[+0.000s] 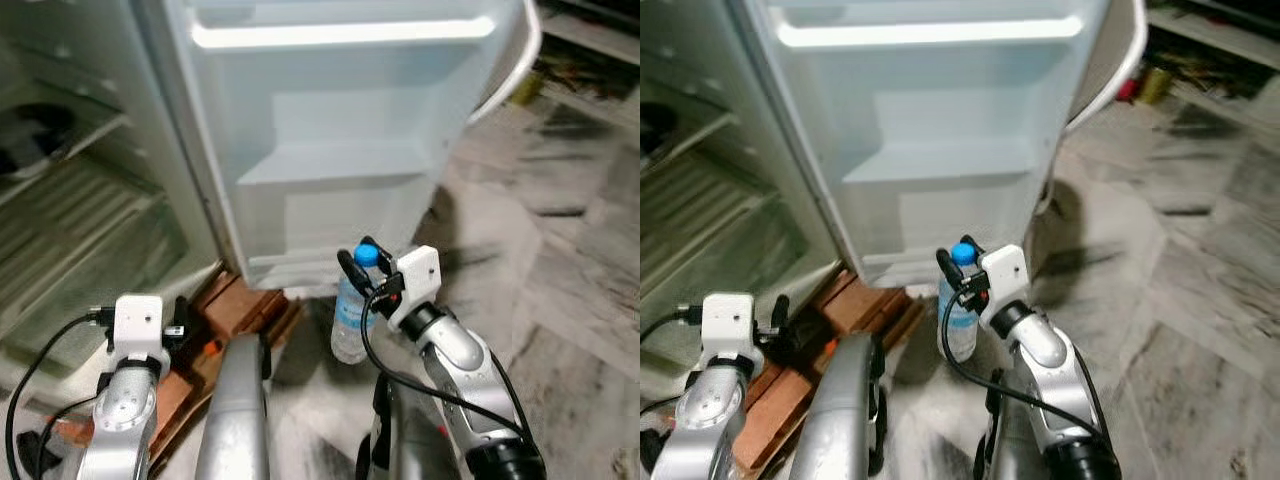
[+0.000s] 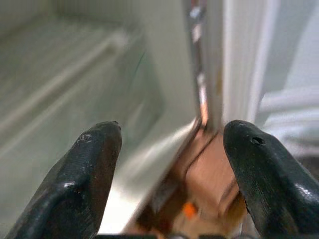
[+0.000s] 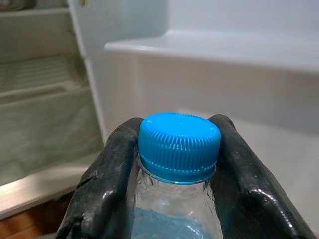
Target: Restocking fridge
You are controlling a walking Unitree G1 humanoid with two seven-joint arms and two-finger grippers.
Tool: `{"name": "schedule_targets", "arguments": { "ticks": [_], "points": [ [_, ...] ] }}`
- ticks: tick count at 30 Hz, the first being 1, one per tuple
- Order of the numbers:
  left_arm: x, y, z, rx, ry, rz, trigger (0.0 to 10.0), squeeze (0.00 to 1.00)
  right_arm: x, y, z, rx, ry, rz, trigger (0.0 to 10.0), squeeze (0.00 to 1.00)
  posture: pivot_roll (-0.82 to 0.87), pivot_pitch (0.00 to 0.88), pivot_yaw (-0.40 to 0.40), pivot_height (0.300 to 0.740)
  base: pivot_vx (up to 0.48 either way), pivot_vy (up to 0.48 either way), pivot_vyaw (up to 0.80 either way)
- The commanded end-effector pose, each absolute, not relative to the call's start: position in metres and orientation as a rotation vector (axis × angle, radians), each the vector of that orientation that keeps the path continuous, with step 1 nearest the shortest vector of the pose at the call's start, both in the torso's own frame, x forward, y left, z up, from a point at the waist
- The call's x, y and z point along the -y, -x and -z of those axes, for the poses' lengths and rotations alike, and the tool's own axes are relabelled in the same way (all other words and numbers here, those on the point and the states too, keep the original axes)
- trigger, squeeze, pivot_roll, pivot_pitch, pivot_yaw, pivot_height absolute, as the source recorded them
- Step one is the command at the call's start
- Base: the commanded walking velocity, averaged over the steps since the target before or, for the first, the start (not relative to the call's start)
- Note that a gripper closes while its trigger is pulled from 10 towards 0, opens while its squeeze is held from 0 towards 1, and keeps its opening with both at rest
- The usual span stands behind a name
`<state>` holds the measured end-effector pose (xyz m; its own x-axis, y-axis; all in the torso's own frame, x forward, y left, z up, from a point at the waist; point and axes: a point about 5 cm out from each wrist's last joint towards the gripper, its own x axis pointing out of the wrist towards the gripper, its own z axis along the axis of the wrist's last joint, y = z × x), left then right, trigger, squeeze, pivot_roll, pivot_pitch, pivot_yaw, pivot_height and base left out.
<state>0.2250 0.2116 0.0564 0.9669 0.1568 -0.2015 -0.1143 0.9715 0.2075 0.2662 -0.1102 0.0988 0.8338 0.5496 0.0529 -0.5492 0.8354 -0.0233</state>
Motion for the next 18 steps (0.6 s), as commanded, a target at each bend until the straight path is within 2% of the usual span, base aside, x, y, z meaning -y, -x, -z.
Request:
{"name": "schedule_targets", "arguments": {
  "ticks": [1,3,10,18],
  "points": [
    [-0.2101,-0.2207,-0.0543,-0.223,-0.198,-0.134,10.0,0.0,0.1122,-0.2703,-0.1092,0.112,0.034,-0.577,10.0,0.0,0.09,0.16,-0.003,0.605,0.0,0.0,0.0],
    [-0.2098,-0.2208,-0.0547,-0.22,-0.197,-0.132,10.0,0.0,0.1126,-0.2712,-0.1102,0.12,0.042,-0.572,10.0,0.0,0.1,0.159,-0.003,0.605,0.0,0.0,0.0],
    [-0.2092,-0.2215,-0.0542,-0.217,-0.187,-0.133,10.0,0.0,0.1132,-0.2764,-0.1167,0.172,0.097,-0.551,10.0,0.0,0.1,0.163,-0.009,0.605,0.277,0.0,0.0],
    [-0.2089,-0.222,-0.0532,-0.221,-0.182,-0.134,10.0,0.0,0.1121,-0.277,-0.1168,0.181,0.111,-0.566,10.0,0.0,0.1,0.158,-0.012,0.605,0.293,0.288,0.0]
  ]
}}
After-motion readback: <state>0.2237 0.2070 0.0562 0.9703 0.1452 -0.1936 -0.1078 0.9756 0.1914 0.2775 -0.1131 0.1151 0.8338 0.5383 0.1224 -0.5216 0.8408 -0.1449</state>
